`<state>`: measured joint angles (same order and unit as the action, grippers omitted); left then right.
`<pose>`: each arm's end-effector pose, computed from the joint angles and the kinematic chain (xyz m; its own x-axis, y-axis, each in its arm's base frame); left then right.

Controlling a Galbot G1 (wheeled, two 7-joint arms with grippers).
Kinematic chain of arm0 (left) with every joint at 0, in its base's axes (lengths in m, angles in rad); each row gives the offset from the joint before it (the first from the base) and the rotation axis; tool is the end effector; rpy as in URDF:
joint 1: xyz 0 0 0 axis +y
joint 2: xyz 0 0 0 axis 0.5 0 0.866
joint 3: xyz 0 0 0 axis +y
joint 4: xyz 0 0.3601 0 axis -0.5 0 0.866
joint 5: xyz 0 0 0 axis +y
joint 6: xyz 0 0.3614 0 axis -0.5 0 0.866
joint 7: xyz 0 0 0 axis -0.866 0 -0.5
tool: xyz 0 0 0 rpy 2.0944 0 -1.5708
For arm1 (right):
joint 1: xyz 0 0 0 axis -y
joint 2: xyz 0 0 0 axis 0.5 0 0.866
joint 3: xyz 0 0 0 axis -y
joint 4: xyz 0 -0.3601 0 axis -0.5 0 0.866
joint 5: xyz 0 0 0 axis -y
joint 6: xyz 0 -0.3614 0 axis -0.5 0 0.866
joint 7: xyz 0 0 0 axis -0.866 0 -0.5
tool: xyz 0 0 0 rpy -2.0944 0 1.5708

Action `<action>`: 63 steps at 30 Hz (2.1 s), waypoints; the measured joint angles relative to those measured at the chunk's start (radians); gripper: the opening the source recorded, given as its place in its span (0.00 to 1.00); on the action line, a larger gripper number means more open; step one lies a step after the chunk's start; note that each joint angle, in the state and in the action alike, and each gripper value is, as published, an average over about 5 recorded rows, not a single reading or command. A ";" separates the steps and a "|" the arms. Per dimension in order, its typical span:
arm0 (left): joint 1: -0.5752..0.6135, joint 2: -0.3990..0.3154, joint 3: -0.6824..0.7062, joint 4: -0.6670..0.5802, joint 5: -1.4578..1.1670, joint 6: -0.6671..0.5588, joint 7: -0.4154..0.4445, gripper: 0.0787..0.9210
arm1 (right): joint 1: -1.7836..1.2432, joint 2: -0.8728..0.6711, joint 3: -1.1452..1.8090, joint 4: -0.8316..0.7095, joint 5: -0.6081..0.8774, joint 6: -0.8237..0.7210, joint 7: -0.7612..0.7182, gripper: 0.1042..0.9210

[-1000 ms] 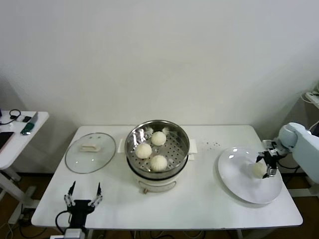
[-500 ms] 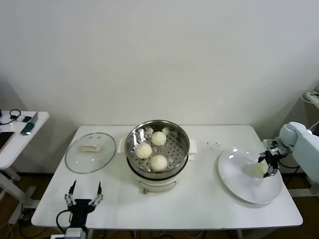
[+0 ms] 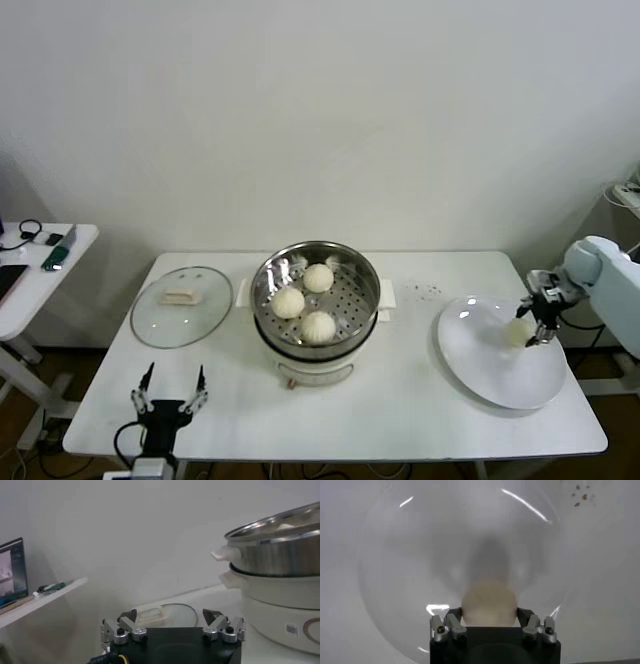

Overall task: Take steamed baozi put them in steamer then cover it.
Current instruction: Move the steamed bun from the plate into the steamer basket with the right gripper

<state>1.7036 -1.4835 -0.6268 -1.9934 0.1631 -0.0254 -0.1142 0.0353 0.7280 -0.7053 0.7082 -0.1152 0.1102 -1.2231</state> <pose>0.1327 0.0523 -0.3649 -0.9732 -0.1595 0.1658 -0.1027 0.9460 0.3076 0.5559 -0.3264 -0.2060 -0.1005 -0.0873 0.9911 -0.9920 0.0852 -0.0931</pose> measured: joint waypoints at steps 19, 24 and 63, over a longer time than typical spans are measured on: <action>-0.031 0.017 0.057 -0.013 0.025 0.004 -0.001 0.88 | 0.516 0.067 -0.512 0.253 0.589 -0.239 0.108 0.74; -0.030 0.024 0.069 -0.018 0.026 0.000 -0.001 0.88 | 0.636 0.135 -0.635 0.326 0.742 -0.296 0.154 0.74; -0.023 0.074 0.059 -0.020 -0.014 -0.009 0.003 0.88 | 0.642 0.574 -1.025 0.342 0.996 -0.392 0.232 0.75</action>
<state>1.6804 -1.4095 -0.5680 -2.0129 0.1494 -0.0349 -0.1112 0.6776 1.3017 -1.7302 1.0497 0.8805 -0.2821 -0.9908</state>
